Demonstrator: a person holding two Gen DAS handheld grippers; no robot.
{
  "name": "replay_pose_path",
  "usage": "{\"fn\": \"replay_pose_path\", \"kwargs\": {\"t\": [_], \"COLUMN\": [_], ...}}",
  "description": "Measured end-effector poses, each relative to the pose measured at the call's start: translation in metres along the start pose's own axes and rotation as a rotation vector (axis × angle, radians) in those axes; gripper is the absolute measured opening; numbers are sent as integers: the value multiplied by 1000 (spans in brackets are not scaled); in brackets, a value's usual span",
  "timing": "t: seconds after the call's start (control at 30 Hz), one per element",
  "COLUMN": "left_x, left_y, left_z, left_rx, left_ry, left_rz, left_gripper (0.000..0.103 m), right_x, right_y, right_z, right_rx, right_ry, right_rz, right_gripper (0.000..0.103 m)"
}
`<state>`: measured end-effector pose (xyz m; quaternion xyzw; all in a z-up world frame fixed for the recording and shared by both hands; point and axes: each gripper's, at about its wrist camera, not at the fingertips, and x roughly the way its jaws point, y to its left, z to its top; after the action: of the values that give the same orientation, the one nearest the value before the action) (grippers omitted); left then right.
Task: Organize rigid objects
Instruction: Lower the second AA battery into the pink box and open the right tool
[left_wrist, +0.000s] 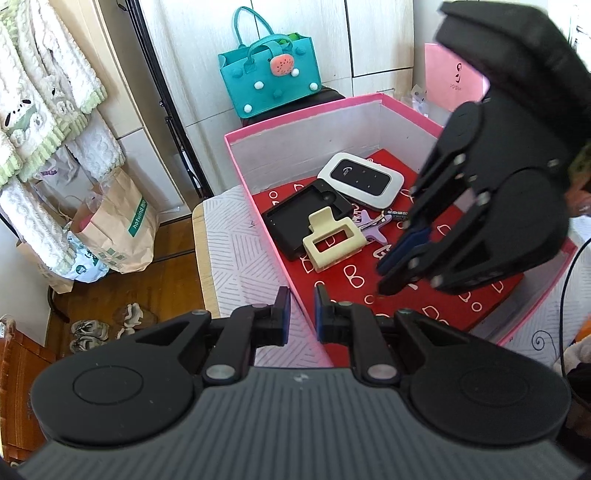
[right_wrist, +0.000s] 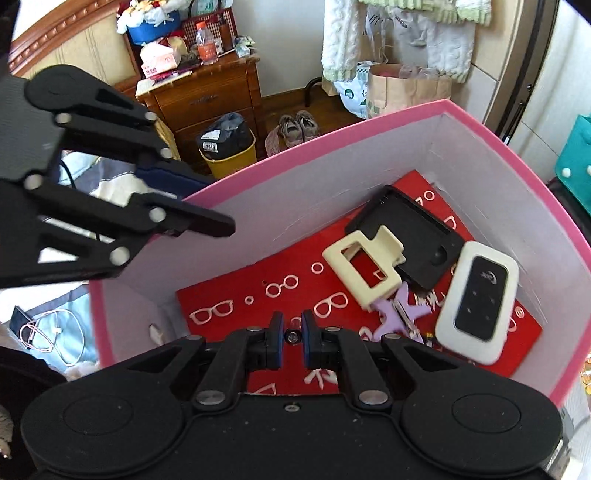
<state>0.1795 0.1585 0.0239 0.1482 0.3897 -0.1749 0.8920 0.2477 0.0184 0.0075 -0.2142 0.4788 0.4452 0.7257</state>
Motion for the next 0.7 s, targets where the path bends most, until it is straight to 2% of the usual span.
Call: {"fn": "replay_pose_path", "kwargs": {"t": [0.1, 0.3, 0.4, 0.57, 0.63, 0.67, 0.7], "left_x": [0, 0, 0, -1, -1, -1, 0], "left_y": [2, 4, 5, 7, 8, 8, 8], "left_z": [0, -2, -3, -4, -3, -3, -3], "left_rx": [0, -4, -11, -17, -20, -20, -22], "left_ry": [-6, -18, -23, -28, -29, -28, -28], "left_rz": [-6, -17, -18, -24, -28, -28, -29], "left_gripper": [12, 12, 12, 12, 13, 13, 13], "right_x": [0, -4, 2, 13, 10, 6, 1], "right_y": [-1, -5, -6, -4, -5, -8, -11], "right_z": [2, 6, 8, 7, 5, 3, 1], "right_rx": [9, 61, 64, 11, 18, 31, 49], "right_ry": [-19, -115, -104, -18, -17, -34, -58], "right_rz": [-4, 25, 33, -98, -113, -109, -104], "right_gripper": [12, 12, 12, 12, 13, 15, 24]}}
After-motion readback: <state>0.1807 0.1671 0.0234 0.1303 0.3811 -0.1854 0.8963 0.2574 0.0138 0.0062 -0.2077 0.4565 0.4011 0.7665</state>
